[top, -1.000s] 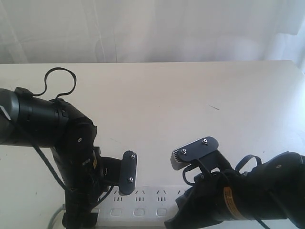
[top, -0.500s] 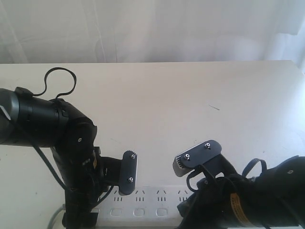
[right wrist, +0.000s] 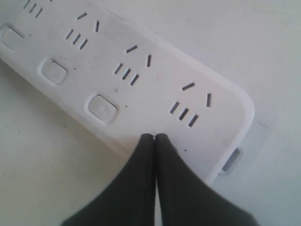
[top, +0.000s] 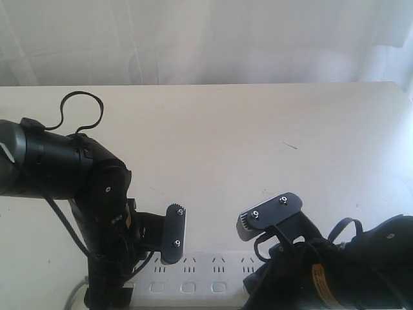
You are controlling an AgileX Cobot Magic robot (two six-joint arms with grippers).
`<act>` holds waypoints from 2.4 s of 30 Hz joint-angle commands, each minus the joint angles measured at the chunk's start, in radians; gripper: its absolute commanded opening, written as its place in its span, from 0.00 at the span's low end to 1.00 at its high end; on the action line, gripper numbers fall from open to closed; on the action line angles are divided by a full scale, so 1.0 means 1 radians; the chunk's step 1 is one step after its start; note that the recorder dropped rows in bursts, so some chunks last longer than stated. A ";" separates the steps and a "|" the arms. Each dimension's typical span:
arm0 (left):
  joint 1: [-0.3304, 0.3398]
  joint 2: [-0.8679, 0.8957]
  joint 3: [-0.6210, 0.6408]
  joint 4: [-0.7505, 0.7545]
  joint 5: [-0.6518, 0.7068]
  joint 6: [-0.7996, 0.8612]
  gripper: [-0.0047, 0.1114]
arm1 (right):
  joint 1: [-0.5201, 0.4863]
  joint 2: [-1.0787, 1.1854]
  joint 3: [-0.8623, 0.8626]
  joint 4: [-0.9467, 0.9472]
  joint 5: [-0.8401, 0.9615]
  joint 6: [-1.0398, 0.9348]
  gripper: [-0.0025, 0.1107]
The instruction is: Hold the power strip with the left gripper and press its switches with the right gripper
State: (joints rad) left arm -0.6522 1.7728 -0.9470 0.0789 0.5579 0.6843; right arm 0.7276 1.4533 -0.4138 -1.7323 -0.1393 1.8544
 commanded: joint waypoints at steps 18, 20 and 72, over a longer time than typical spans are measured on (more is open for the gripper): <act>0.001 0.036 0.026 0.027 -0.034 -0.016 0.04 | -0.001 -0.044 -0.008 -0.012 0.009 -0.015 0.02; 0.001 0.036 0.026 0.027 -0.034 -0.016 0.04 | -0.001 -0.044 -0.001 -0.012 0.011 -0.015 0.02; 0.001 0.035 0.026 0.061 -0.096 -0.015 0.32 | -0.001 -0.692 -0.049 -0.012 0.334 -0.071 0.02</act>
State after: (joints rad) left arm -0.6522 1.7728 -0.9435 0.0852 0.5502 0.6804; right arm 0.7273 0.7695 -0.4608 -1.7409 0.1695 1.8088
